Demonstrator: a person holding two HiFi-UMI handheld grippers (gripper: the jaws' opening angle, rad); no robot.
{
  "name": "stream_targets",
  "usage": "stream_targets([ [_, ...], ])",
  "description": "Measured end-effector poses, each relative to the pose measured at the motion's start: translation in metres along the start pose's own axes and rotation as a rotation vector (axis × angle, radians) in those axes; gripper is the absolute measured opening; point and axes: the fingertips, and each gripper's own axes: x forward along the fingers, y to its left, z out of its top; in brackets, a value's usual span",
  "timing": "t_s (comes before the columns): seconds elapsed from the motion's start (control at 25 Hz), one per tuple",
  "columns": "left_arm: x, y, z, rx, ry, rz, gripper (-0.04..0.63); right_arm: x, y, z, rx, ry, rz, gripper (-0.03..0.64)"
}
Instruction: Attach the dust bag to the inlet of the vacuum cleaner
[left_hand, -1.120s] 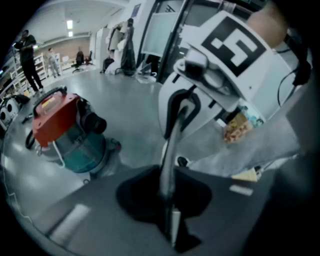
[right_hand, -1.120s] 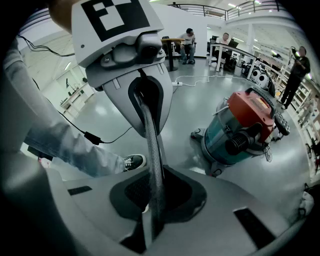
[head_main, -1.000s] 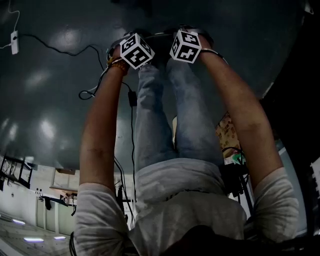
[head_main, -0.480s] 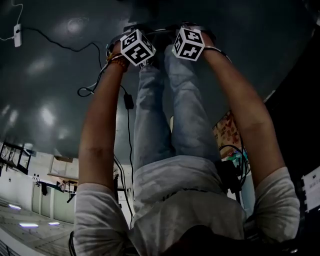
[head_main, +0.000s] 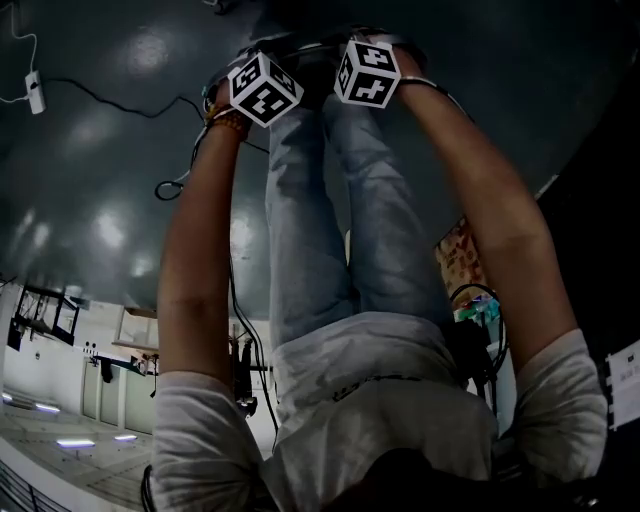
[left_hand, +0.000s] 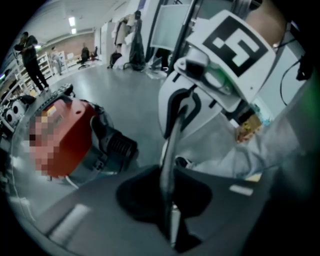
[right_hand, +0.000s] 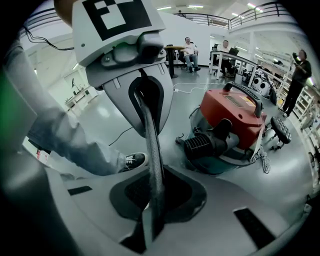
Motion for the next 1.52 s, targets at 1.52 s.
stream_targets([
  [1.52, 0.022, 0.059, 0.001, 0.364, 0.058, 0.158, 0.031, 0.026, -0.059, 0.0, -0.12, 0.096, -0.135, 0.037],
])
